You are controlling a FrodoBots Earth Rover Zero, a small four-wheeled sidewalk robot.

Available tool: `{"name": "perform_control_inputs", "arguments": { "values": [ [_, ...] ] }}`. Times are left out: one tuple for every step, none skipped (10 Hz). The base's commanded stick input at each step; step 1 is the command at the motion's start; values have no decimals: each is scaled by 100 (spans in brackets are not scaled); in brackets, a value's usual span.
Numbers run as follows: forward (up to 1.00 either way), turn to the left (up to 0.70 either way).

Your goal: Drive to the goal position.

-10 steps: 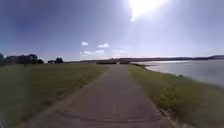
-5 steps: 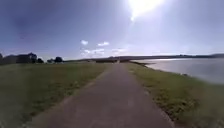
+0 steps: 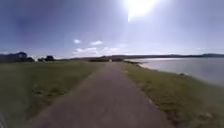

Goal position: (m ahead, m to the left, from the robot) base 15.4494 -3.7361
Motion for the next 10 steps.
{"name": "perform_control_inputs", "arguments": {
  "values": [
    [85, 0],
    [85, 0],
    [85, 0],
    [85, 0],
    [85, 0],
    [85, 0],
    [85, 0],
    [85, 0],
    [85, 0],
    [85, 8]
  ]
}}
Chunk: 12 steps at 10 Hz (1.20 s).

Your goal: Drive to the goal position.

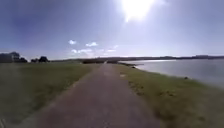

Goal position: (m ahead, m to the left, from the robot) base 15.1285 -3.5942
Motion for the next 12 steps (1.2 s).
{"name": "perform_control_inputs", "arguments": {
  "values": [
    [85, 26],
    [85, 8],
    [85, 0],
    [85, 0],
    [85, 0],
    [85, 0],
    [85, 0],
    [85, 0],
    [85, 0],
    [85, 0],
    [85, 0],
    [85, 0]
  ]
}}
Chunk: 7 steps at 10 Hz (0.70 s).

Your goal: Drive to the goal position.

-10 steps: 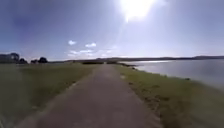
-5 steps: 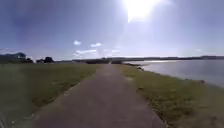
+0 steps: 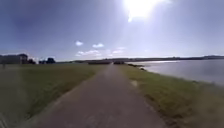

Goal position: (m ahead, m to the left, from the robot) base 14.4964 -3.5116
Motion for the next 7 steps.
{"name": "perform_control_inputs", "arguments": {
  "values": [
    [85, 0],
    [85, 0],
    [85, 0],
    [85, 0],
    [85, 0],
    [85, 0],
    [85, 0]
  ]
}}
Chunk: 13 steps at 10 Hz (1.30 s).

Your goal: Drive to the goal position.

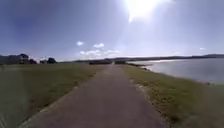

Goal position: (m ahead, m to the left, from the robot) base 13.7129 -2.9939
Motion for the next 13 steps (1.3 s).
{"name": "perform_control_inputs", "arguments": {
  "values": [
    [85, 0],
    [85, 0],
    [85, 0],
    [85, 0],
    [85, 0],
    [85, 0],
    [85, 0],
    [85, 0],
    [85, 0],
    [85, 0],
    [85, 0],
    [85, 0],
    [85, 0]
  ]
}}
